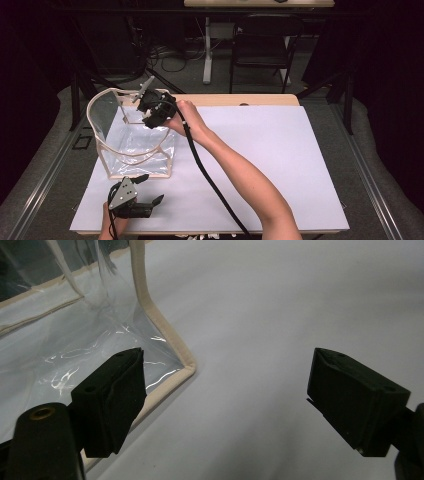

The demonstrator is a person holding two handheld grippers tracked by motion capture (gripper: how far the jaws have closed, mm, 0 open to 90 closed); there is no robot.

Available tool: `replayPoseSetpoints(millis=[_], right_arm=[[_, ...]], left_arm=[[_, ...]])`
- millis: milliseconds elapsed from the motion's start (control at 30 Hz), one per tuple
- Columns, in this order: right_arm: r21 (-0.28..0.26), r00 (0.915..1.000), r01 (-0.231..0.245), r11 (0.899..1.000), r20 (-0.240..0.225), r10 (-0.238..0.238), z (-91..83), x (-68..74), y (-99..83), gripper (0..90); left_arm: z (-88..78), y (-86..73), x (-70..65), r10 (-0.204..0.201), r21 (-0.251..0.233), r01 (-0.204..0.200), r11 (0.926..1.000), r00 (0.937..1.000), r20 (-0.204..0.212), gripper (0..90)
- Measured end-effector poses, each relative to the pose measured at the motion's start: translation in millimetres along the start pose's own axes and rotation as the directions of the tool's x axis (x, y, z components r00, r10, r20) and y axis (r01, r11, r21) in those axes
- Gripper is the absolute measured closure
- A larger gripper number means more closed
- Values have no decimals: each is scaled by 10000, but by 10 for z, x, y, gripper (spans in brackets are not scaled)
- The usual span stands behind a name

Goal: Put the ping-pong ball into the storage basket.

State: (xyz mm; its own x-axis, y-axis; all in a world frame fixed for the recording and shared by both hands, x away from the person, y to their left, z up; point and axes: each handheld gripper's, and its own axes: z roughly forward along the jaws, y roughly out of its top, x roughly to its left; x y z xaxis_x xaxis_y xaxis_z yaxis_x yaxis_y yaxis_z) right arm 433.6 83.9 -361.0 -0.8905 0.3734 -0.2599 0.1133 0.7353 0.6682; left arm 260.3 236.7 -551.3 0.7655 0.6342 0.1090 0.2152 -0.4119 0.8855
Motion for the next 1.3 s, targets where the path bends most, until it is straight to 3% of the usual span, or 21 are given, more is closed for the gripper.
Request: replayPoseSetpoints(millis=[1300], right_arm=[[625,9967,-171,9979,-779,220,213,80,-49,505]], left_arm=[[-7,0,5,4,-33,-4,10000,10000,-35,159]])
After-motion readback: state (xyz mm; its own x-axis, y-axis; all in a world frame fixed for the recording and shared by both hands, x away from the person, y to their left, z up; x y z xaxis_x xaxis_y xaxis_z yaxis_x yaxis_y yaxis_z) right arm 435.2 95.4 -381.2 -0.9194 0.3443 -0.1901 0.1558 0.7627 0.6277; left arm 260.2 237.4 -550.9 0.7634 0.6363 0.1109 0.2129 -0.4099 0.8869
